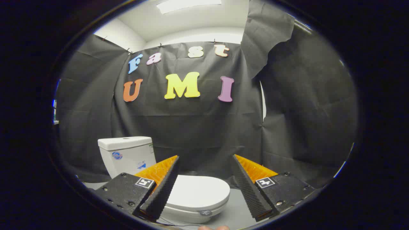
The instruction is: Open the toilet lid.
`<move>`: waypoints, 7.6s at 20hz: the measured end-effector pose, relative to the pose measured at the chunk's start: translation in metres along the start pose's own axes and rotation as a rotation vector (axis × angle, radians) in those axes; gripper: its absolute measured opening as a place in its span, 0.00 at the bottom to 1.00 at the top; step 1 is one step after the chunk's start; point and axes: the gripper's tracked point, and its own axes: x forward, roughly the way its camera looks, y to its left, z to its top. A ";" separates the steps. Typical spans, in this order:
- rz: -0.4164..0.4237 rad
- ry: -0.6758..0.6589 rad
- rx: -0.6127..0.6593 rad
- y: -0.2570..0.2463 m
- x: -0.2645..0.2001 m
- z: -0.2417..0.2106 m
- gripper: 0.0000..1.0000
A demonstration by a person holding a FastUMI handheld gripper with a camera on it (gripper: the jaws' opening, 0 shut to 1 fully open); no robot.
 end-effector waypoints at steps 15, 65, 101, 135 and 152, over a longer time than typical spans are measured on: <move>0.006 0.000 -0.039 0.002 0.001 0.000 1.00; -0.140 0.942 0.889 -0.013 0.054 -0.329 0.83; -0.159 0.823 1.200 -0.004 0.080 -0.275 0.09; -0.098 0.723 0.789 0.086 0.098 -0.134 0.09; -0.061 0.666 0.552 0.156 0.112 -0.087 0.09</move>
